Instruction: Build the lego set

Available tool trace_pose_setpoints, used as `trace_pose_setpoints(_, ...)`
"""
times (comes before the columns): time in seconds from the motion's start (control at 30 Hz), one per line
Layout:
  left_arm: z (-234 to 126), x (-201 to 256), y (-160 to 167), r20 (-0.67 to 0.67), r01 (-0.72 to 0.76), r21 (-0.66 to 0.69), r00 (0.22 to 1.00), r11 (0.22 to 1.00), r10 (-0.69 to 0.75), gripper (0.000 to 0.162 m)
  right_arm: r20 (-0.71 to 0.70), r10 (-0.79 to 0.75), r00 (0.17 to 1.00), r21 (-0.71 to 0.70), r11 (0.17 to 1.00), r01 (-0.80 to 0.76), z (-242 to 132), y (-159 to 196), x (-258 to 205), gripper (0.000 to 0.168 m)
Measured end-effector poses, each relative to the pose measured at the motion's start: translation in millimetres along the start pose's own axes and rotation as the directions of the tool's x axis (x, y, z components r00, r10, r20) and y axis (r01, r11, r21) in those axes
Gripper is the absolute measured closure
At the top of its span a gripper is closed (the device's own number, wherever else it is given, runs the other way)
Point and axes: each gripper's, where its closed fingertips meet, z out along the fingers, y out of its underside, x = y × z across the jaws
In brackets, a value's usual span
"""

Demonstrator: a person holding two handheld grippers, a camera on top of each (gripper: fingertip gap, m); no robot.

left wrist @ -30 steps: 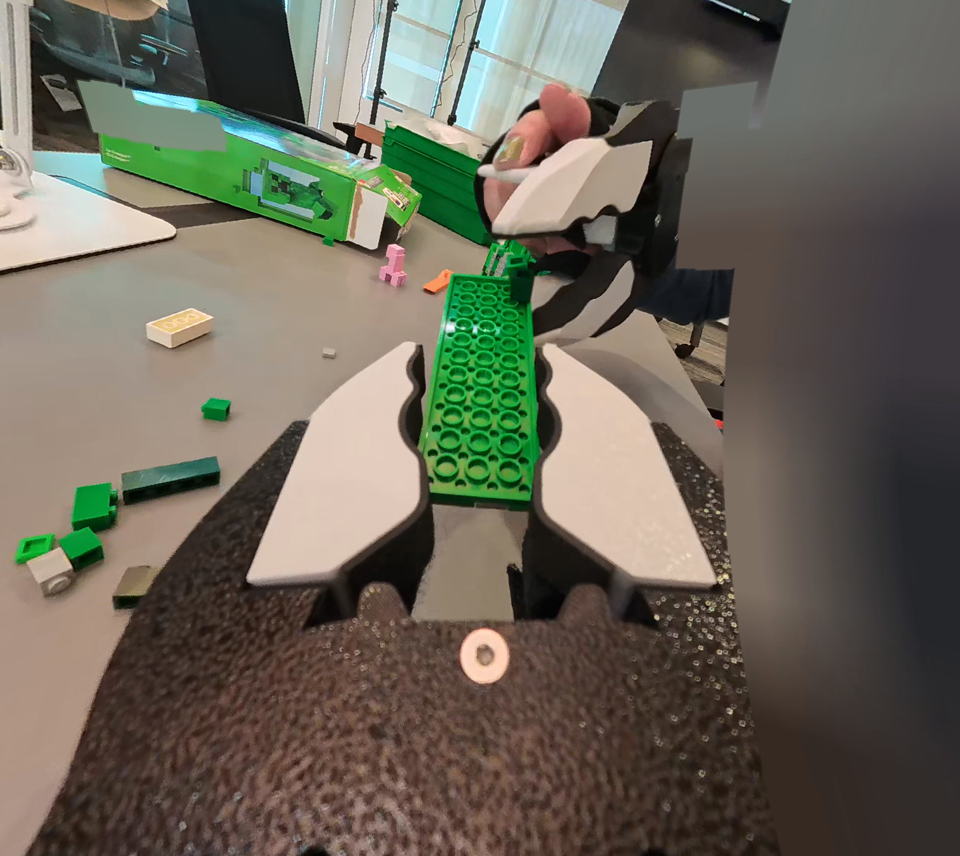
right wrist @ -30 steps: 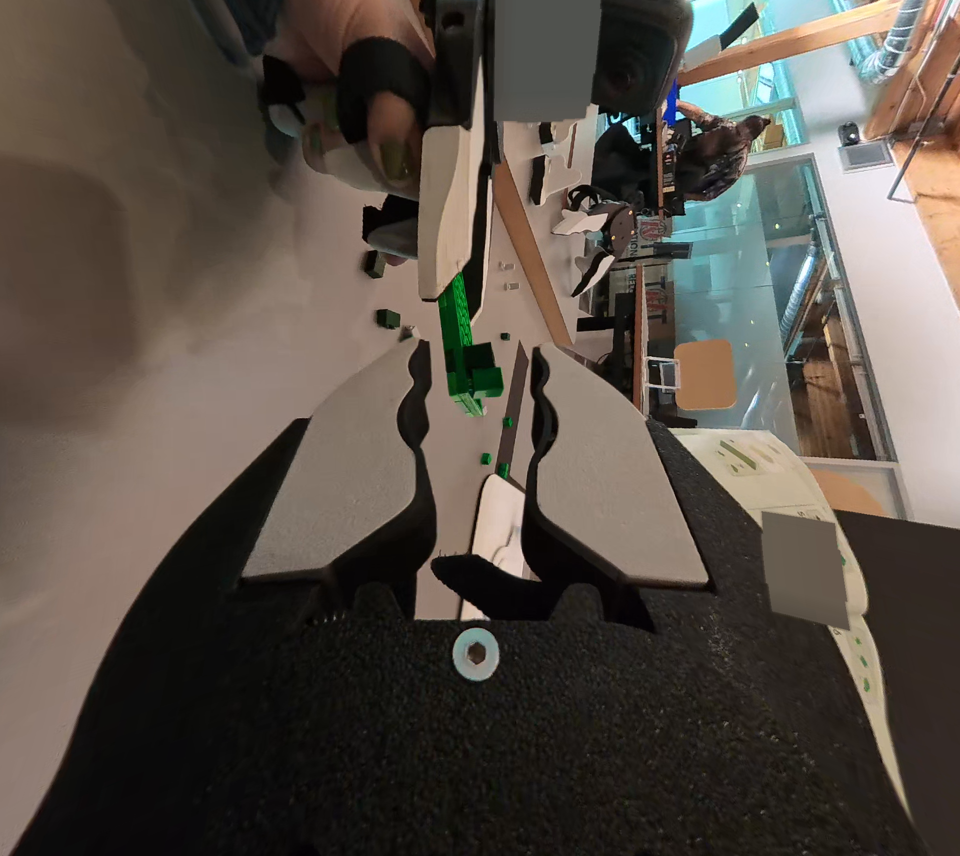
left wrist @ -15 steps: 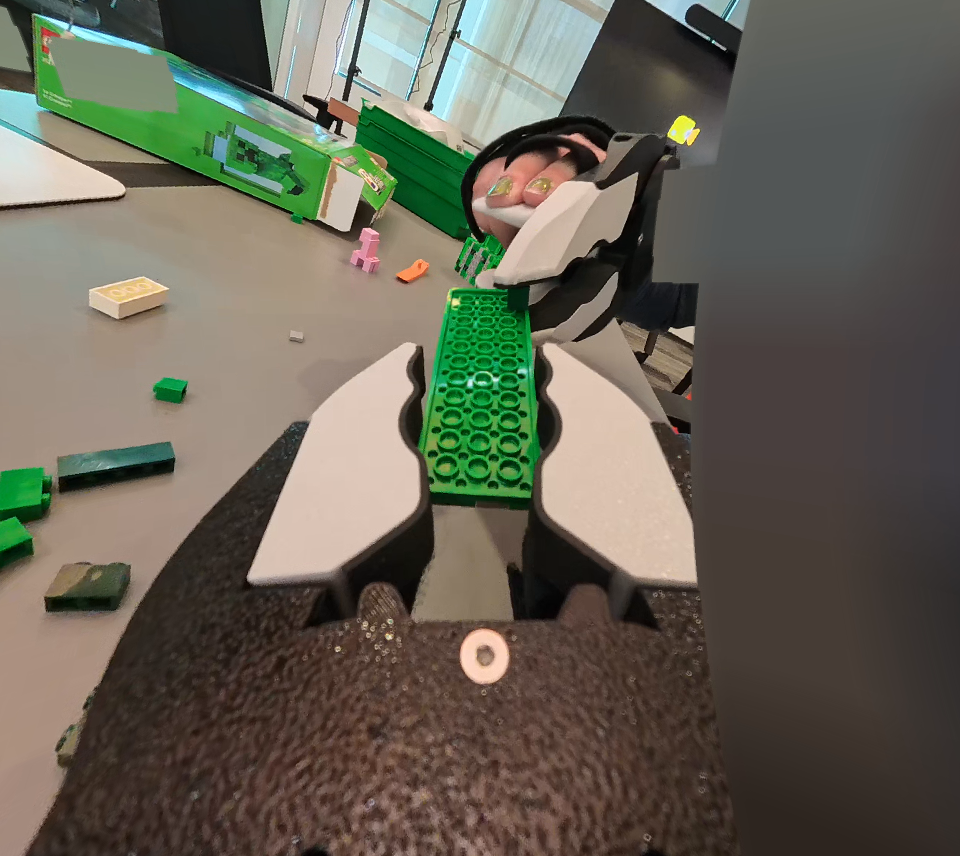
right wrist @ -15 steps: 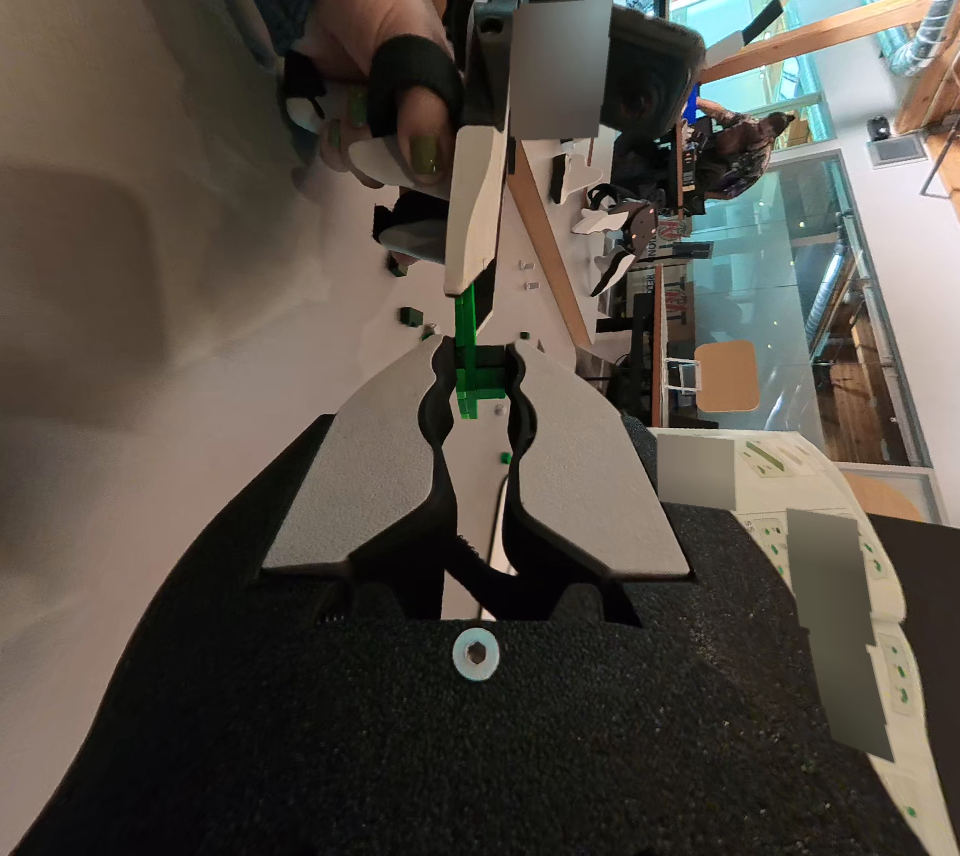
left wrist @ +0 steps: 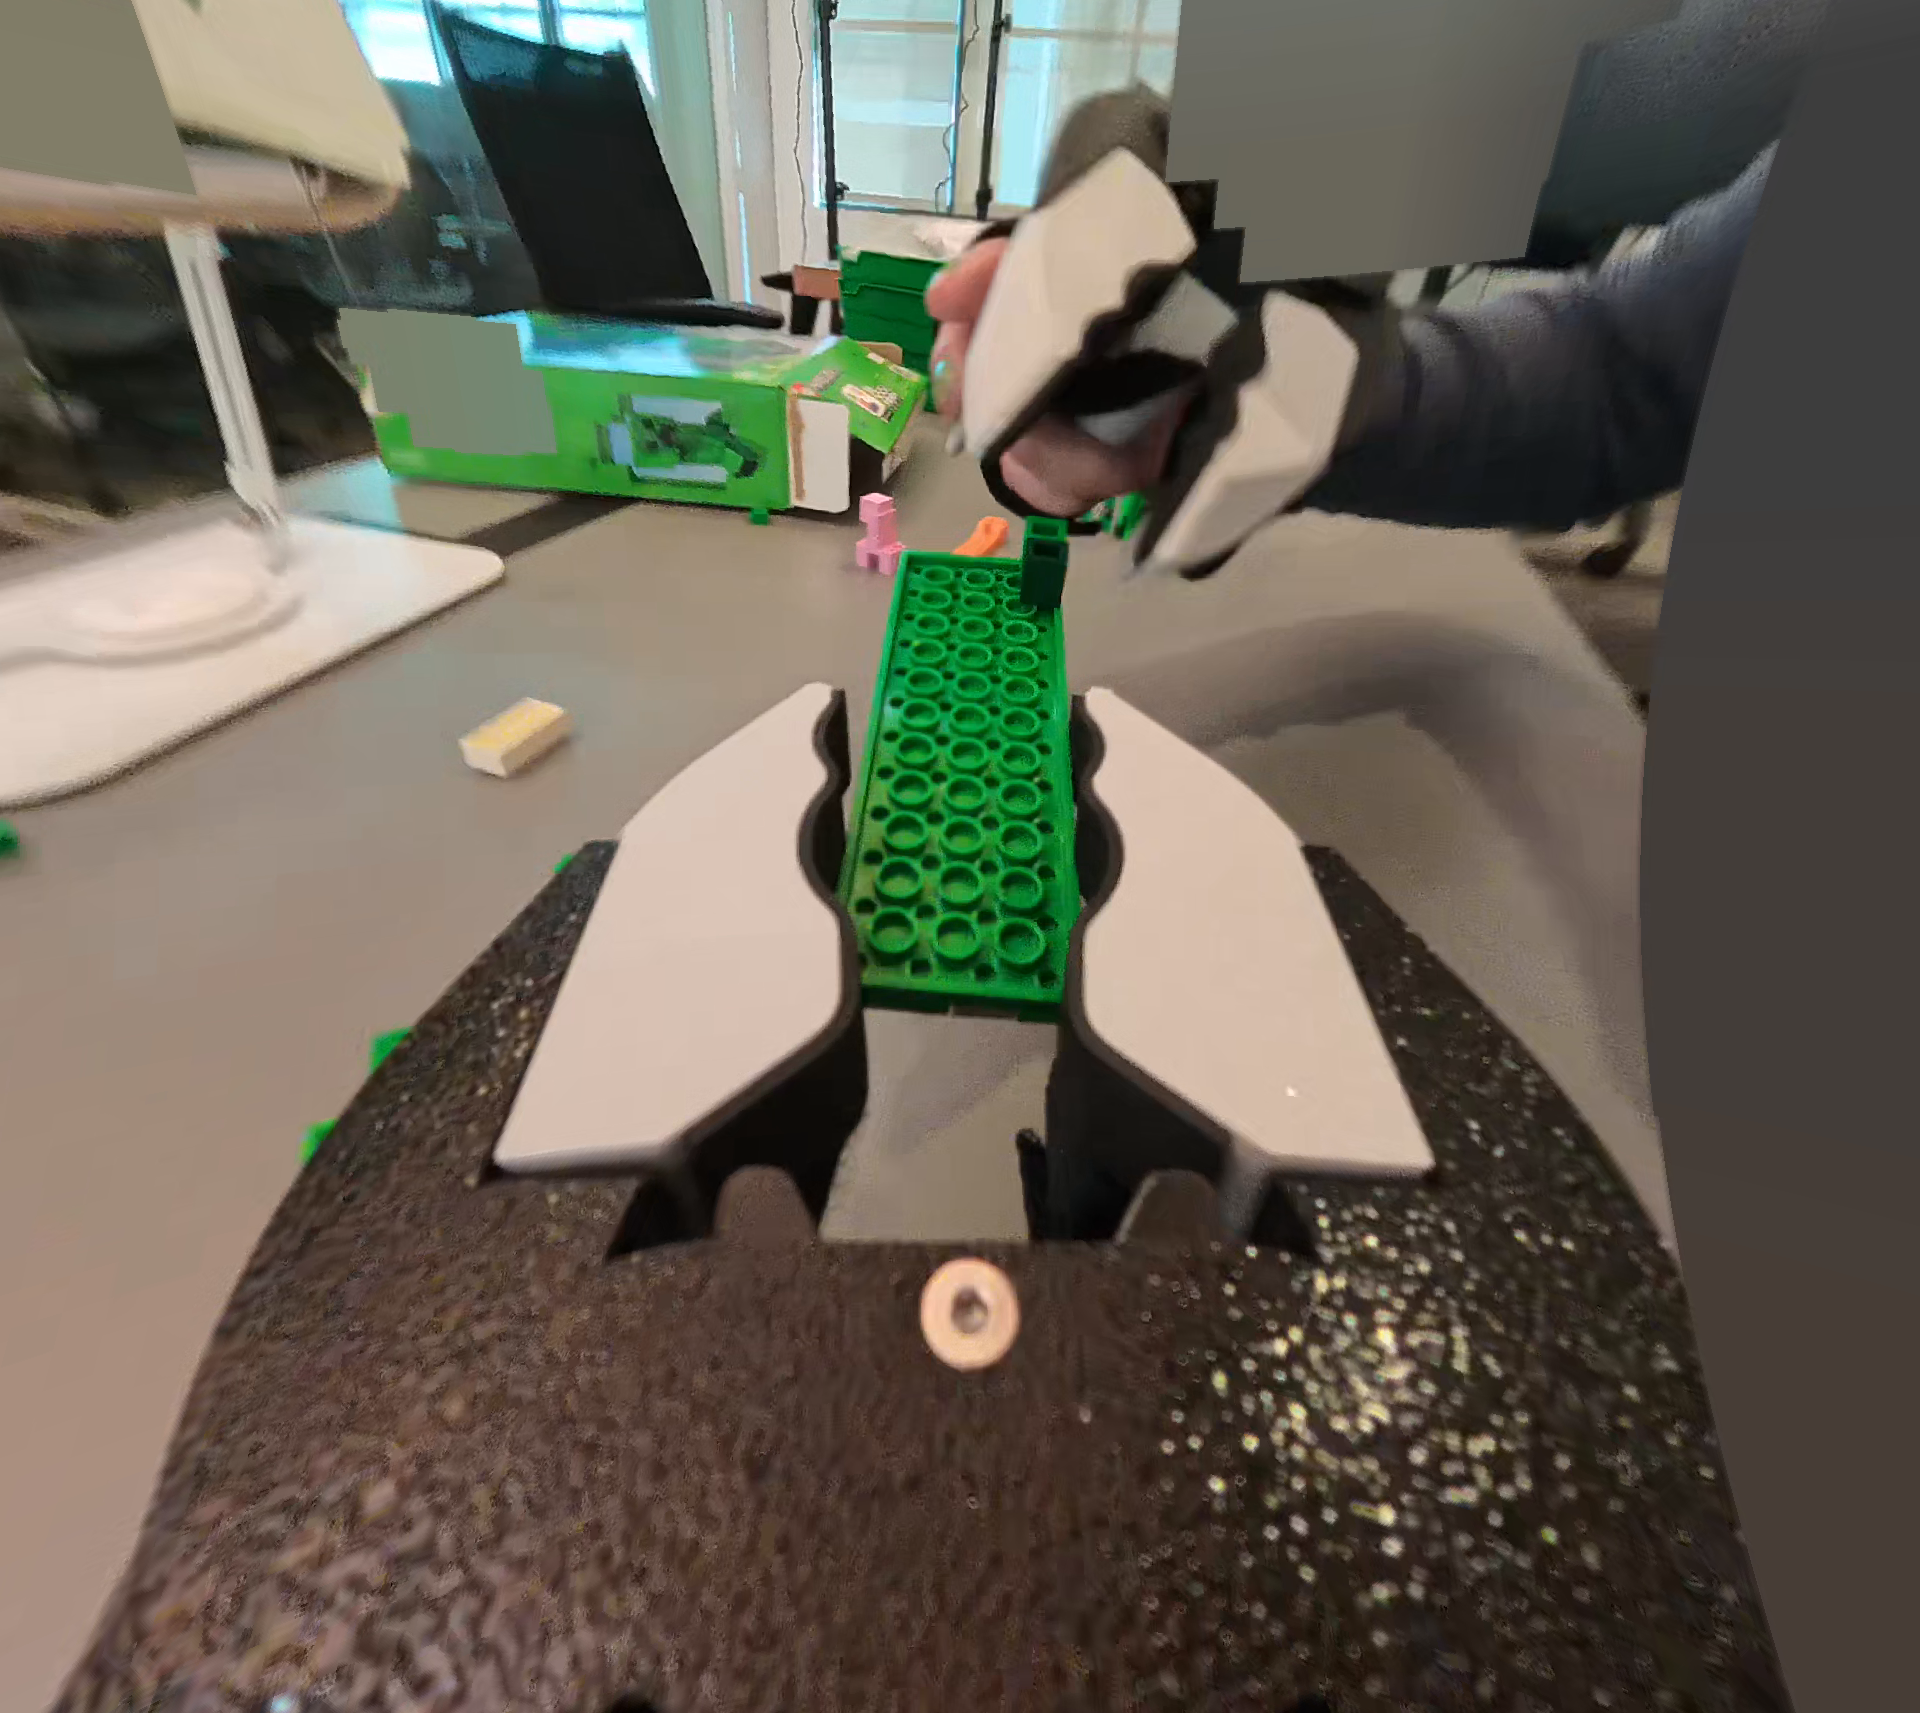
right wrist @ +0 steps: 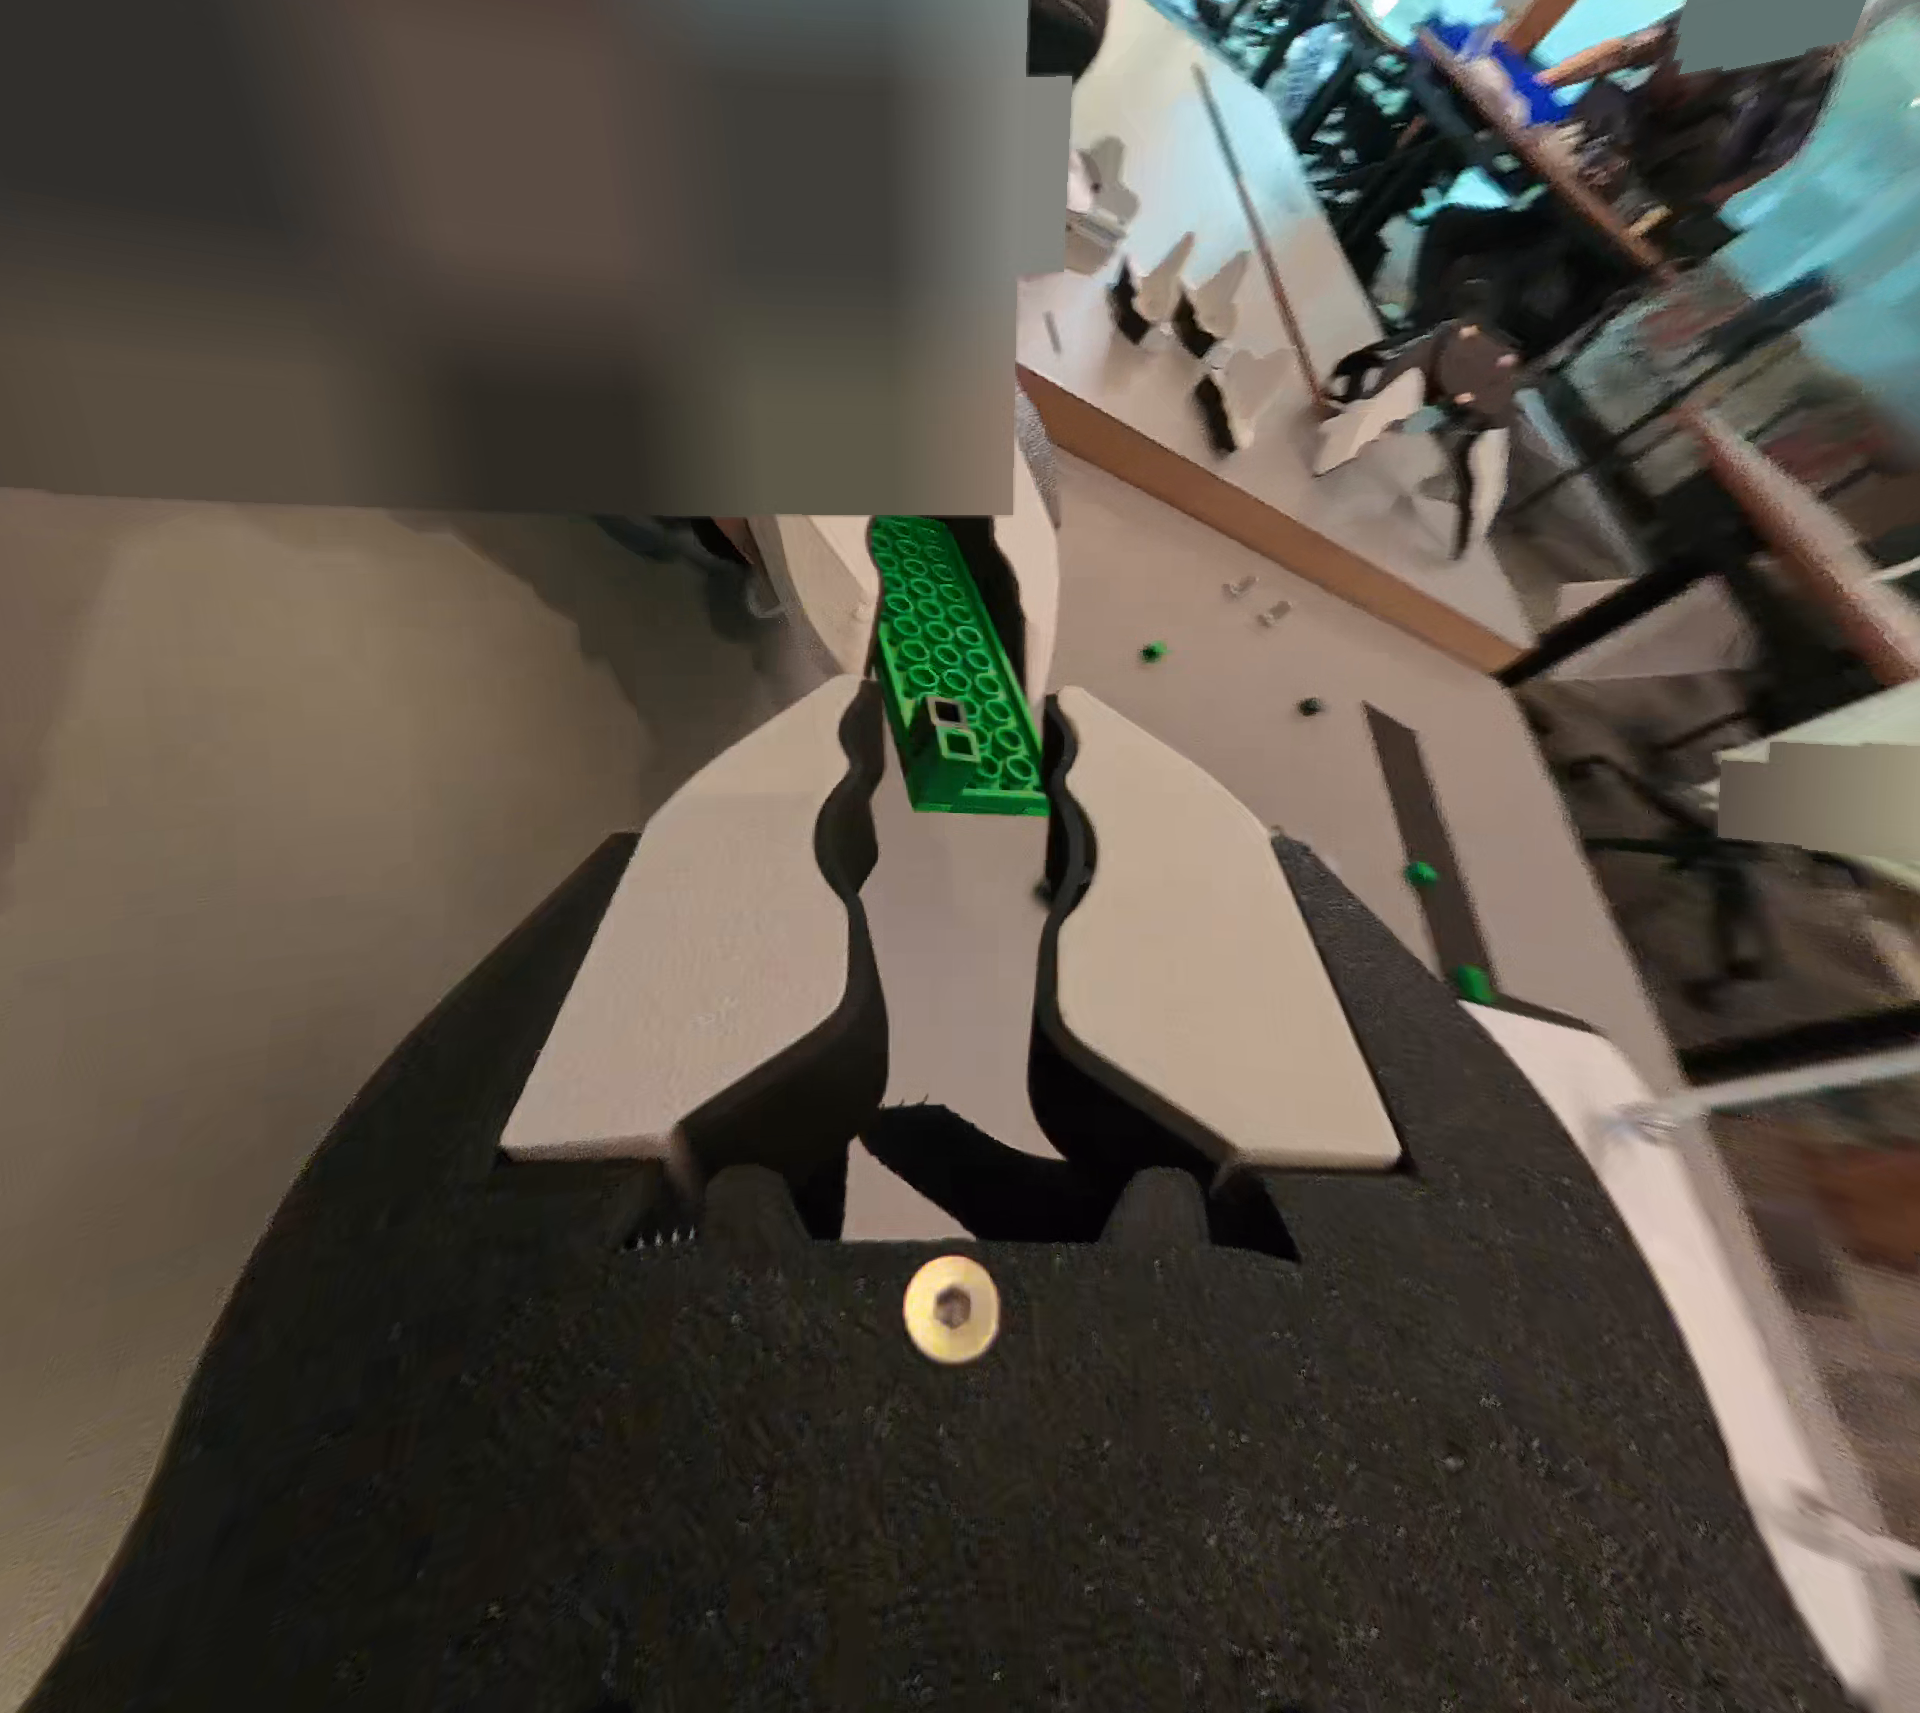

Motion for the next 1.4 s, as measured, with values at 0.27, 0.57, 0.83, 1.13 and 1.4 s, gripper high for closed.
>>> trace_pose_setpoints(0.27, 1.0, 11.9, -8.0, 0.016, -0.203, 0.023, 0.979, 0.979, 0.203, 0.122, 0.117, 0.061, 0.991, -0.025, 0.998, -0.058, 0.5, 1.1, -11.8, 0.155)
trace_pose_setpoints(0.57, 0.6, 19.0, -11.2, -0.010, -0.239, 0.040, 0.971, 0.970, 0.240, 0.122, 0.205, 0.056, 0.977, -0.008, 0.998, -0.056, -2.5, -2.6, -21.0, 0.160)
trace_pose_setpoints(0.83, 2.3, 25.3, -12.2, -0.042, -0.239, 0.051, 0.970, 0.970, 0.241, 0.123, 0.263, -0.014, 0.965, -0.001, 1.000, 0.015, -6.1, -5.0, -26.0, 0.160)
trace_pose_setpoints(1.13, 1.7, 19.4, -13.5, 0.002, -0.237, 0.049, 0.971, 0.970, 0.238, 0.122, 0.150, -0.044, 0.988, 0.002, 0.999, 0.044, -3.2, -2.0, -19.5, 0.160)
trace_pose_setpoints(1.4, 0.4, 13.8, -12.5, 0.060, -0.308, 0.032, 0.950, 0.951, 0.306, 0.122, 0.036, 0.211, 0.977, 0.149, 0.965, -0.214, -16.5, -14.0, 8.1, 0.135)
